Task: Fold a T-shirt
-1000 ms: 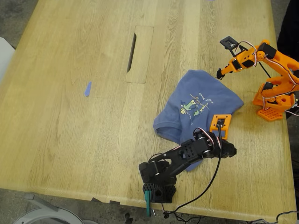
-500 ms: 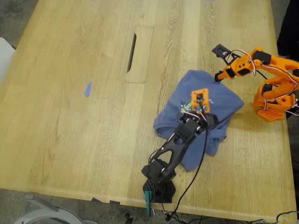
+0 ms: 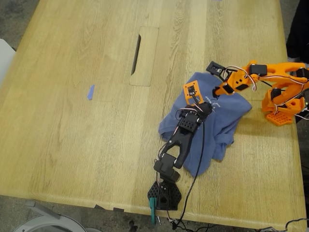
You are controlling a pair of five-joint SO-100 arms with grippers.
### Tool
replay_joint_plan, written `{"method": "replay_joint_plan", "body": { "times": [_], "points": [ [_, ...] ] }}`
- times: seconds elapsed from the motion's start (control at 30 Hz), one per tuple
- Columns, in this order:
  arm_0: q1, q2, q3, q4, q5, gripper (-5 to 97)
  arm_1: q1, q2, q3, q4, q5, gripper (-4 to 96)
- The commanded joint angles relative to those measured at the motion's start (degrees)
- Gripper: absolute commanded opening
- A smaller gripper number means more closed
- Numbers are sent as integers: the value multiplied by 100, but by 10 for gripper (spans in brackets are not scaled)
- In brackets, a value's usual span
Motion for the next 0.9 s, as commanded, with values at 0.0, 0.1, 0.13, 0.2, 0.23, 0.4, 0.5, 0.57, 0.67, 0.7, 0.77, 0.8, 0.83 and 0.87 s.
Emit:
{"method": "replay_joint_plan", "body": {
  "times": [0.0, 0.1, 0.13, 0.2, 0.23, 0.4, 0.5, 0.57, 0.67, 0.7, 0.77, 0.8, 0.83, 0.87],
  "points": [
    [-88, 0, 97, -167, 149, -1, -114, -9, 62, -123, 70, 2],
    [-88, -141, 439, -457, 123, -1, -290, 0, 246, -158, 193, 2],
    [-97, -193, 519, -563, 114, -1, -334, 18, 325, -167, 237, 2],
    [-202, -229, 686, -650, 141, -1, -360, 97, 501, -211, 281, 2],
    [-281, -229, 782, -677, 176, -1, -360, 167, 606, -211, 290, 2],
    [-747, -176, 1230, -809, 308, -1, -202, 729, 1345, -158, 264, 2],
    [-1028, -167, 1371, -861, 334, -1, 9, 1063, 1731, -114, 237, 2],
    [-1230, -158, 1415, -870, 343, -1, 176, 1274, 1960, -88, 220, 2],
    [-1556, -105, 1441, -861, 360, 0, 396, 1635, 2276, 9, 202, 2],
    [-1679, -79, 1459, -853, 360, 0, 475, 1749, 2355, 53, 202, 2],
    [-1898, 0, 1485, -782, 378, 0, 650, 1960, 2470, 158, 185, 2],
    [-2004, 53, 1521, -738, 378, 0, 747, 2074, 2514, 237, 176, 2],
    [-2092, 105, 1556, -738, 378, 0, 844, 2188, 2558, 325, 167, 2],
    [-2180, 149, 1600, -729, 369, 0, 940, 2320, 2619, 387, 158, 2]
  ]
}}
